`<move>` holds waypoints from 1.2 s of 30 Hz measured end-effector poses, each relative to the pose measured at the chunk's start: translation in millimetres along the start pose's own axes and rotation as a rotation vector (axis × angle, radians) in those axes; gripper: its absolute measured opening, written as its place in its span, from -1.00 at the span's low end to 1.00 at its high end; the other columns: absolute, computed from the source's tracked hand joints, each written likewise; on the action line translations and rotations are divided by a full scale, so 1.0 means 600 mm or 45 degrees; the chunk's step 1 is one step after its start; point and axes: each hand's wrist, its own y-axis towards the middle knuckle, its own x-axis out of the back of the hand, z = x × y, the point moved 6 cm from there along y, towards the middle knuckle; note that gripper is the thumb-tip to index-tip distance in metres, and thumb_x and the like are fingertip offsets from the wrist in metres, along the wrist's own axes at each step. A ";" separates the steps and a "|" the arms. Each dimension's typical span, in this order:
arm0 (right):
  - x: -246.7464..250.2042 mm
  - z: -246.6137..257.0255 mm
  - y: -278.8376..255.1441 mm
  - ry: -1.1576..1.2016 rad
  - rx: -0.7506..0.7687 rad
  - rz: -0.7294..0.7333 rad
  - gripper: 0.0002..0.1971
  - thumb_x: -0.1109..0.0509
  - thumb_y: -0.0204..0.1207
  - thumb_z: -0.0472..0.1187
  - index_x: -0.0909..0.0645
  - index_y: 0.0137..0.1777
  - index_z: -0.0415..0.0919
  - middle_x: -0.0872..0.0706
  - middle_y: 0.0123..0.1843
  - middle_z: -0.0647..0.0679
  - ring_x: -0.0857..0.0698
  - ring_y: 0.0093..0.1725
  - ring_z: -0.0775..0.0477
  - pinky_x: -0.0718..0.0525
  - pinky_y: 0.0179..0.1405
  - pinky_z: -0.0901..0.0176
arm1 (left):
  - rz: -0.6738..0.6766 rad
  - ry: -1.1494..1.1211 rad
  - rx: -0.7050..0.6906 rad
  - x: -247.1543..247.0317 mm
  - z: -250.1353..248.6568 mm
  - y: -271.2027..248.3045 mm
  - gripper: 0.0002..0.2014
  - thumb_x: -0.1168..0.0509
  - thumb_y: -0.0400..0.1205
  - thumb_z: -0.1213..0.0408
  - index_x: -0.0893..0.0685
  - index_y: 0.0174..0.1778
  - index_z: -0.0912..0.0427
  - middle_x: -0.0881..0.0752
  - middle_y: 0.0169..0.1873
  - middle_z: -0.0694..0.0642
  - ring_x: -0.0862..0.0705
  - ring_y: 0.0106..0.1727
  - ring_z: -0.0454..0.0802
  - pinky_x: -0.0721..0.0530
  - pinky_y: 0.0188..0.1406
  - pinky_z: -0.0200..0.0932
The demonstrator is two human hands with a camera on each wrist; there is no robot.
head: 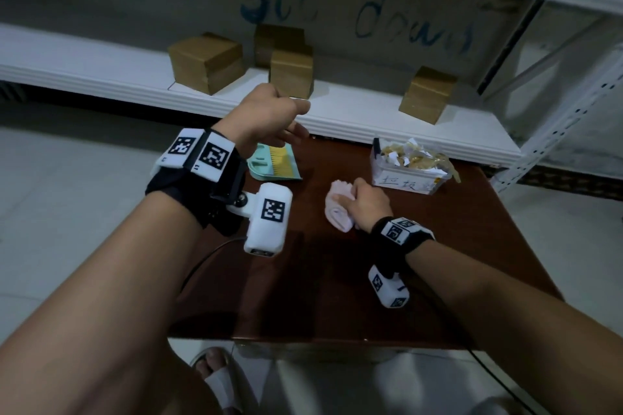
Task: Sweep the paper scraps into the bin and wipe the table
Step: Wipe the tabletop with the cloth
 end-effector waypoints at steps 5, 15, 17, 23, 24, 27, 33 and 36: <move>-0.013 0.060 0.067 -0.061 -0.009 -0.011 -0.41 -0.33 0.66 0.33 -0.52 0.23 -0.26 -0.74 0.22 -0.36 -0.74 0.18 -0.41 -0.53 -0.08 0.01 | -0.024 -0.004 -0.006 0.019 0.002 -0.010 -0.86 -0.29 0.77 0.08 -0.58 0.03 0.07 -0.90 -0.13 0.18 -0.89 -0.06 0.14 -0.75 0.02 0.01; -0.014 0.108 0.178 -0.102 -0.125 -0.038 -0.35 -0.33 0.70 0.25 -0.47 0.48 -0.33 -0.67 0.40 -0.43 -0.68 0.37 -0.45 -0.61 0.15 -0.07 | -0.085 -0.101 0.059 0.057 0.014 -0.003 -0.67 -0.30 0.75 0.10 -0.50 0.31 0.23 -0.89 -0.07 0.24 -0.89 -0.01 0.18 -0.71 -0.20 -0.11; -0.011 0.115 0.193 -0.165 -0.145 -0.013 -0.34 -0.31 0.72 0.24 -0.42 0.54 -0.32 -0.64 0.44 -0.43 -0.65 0.41 -0.45 -0.62 0.24 -0.11 | -0.080 -0.094 0.061 0.058 0.013 -0.002 -0.69 -0.30 0.75 0.11 -0.51 0.29 0.23 -0.89 -0.07 0.25 -0.88 0.02 0.19 -0.70 -0.21 -0.13; 0.018 0.128 0.205 -0.386 -0.132 0.068 -0.40 -0.48 0.67 0.03 -0.42 0.54 -0.32 -0.59 0.50 -0.41 -0.62 0.47 -0.45 -0.64 0.31 -0.17 | -0.051 0.002 0.055 0.053 0.017 0.004 -0.75 -0.29 0.77 0.08 -0.55 0.17 0.19 -0.90 -0.11 0.19 -0.89 -0.02 0.14 -0.74 0.00 -0.03; 0.022 0.124 0.203 -0.409 -0.156 0.086 -0.40 -0.51 0.65 -0.02 -0.44 0.54 -0.33 -0.59 0.51 -0.39 -0.61 0.49 -0.43 -0.64 0.34 -0.17 | -0.050 0.005 0.053 0.052 0.016 0.006 -0.77 -0.29 0.77 0.07 -0.55 0.15 0.18 -0.90 -0.11 0.19 -0.89 -0.03 0.14 -0.74 0.01 -0.03; 0.030 0.113 0.188 -0.455 -0.135 0.074 -0.61 -0.40 0.72 -0.17 -0.56 0.46 -0.38 -0.64 0.48 -0.37 -0.65 0.46 -0.39 -0.64 0.34 -0.11 | -0.048 0.017 0.048 0.048 0.015 0.009 -0.80 -0.28 0.77 0.08 -0.56 0.09 0.16 -0.90 -0.12 0.20 -0.90 -0.03 0.16 -0.76 0.06 0.00; 0.037 0.093 0.133 -0.522 -0.032 -0.017 -0.68 -0.28 0.75 -0.28 -0.63 0.42 -0.39 -0.69 0.39 -0.40 -0.69 0.39 -0.42 -0.66 0.22 -0.09 | -0.026 0.035 0.042 0.033 0.009 0.011 -0.80 -0.28 0.77 0.09 -0.58 0.10 0.17 -0.90 -0.12 0.21 -0.89 -0.02 0.18 -0.77 0.17 0.07; 0.040 0.098 0.108 -0.533 -0.047 0.079 -0.69 -0.29 0.75 -0.28 -0.61 0.43 -0.37 -0.71 0.39 -0.35 -0.71 0.38 -0.36 -0.57 0.06 0.02 | -0.011 0.035 0.038 0.024 0.006 0.013 -0.75 -0.28 0.77 0.09 -0.59 0.19 0.20 -0.89 -0.11 0.22 -0.89 -0.02 0.19 -0.76 0.12 0.04</move>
